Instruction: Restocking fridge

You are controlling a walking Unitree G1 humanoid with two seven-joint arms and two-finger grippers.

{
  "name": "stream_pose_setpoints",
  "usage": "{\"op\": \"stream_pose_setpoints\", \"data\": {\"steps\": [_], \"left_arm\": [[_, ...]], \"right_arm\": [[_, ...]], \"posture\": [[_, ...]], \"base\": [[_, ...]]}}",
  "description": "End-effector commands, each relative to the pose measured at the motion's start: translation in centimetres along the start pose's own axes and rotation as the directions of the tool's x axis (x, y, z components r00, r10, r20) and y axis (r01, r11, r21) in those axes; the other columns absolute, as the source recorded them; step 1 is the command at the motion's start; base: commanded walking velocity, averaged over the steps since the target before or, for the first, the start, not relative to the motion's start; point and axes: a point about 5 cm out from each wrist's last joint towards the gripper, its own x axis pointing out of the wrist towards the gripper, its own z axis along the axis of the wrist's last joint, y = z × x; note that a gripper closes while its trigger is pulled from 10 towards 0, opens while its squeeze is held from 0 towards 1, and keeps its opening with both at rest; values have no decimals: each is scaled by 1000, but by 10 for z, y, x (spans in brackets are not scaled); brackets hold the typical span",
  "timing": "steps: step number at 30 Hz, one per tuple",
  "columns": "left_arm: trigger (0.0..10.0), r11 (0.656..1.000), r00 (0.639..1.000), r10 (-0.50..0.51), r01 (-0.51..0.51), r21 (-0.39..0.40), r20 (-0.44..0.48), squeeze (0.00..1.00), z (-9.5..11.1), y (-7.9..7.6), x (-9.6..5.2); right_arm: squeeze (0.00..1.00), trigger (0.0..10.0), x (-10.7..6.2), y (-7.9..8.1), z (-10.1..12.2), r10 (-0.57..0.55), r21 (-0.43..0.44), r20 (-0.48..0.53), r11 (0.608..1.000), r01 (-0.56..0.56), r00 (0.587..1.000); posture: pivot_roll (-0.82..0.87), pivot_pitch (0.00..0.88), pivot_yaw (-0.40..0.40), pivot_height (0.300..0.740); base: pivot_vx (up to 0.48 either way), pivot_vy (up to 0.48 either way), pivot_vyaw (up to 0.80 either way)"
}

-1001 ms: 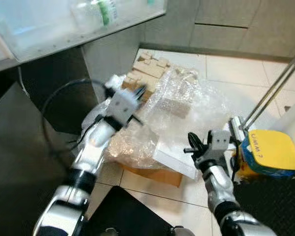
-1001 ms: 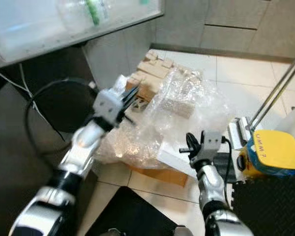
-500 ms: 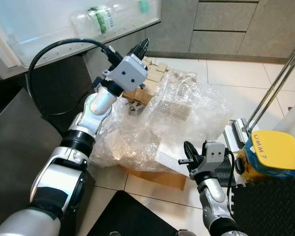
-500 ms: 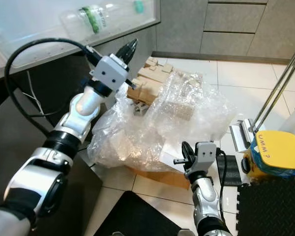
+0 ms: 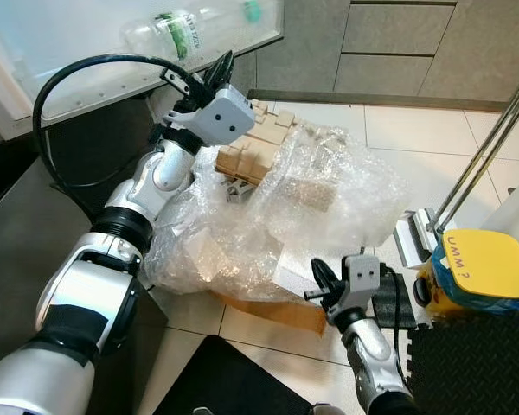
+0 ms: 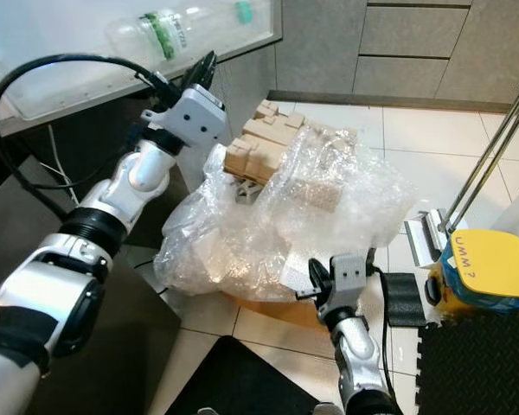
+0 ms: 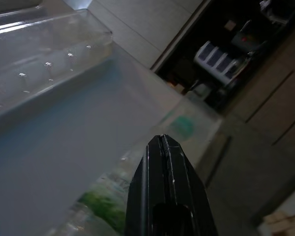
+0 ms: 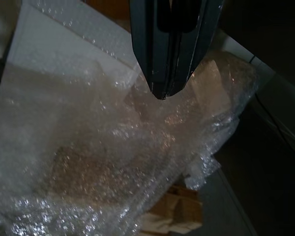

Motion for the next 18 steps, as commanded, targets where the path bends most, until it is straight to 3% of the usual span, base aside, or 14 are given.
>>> {"op": "stream_pose_setpoints", "data": {"steps": [1,5,7,18], "left_arm": [[10000,999,1000,2,-1,53,-18,0,-6,7,-1],[10000,990,998,51,-45,131,-40,0,-11,14,0],[10000,967,989,135,-117,225,-67,0,-19,31,2],[10000,936,982,147,-99,338,-119,0,-31,48,1]], "right_arm": [[0,10000,-2,4,-4,7,4,-21,1000,-7,1000],[0,10000,-4,4,-5,6,5,-27,1000,-6,1000],[0,10000,-5,3,-6,1,5,-37,1000,-1,999],[0,10000,-7,0,-7,-5,0,-47,1000,5,999]], "posture": [[-151,116,87,740],[-154,121,92,740],[-153,122,91,740],[-153,127,89,740]], "base": [[0,0,0],[0,0,0],[0,0,0],[0,0,0]]}}
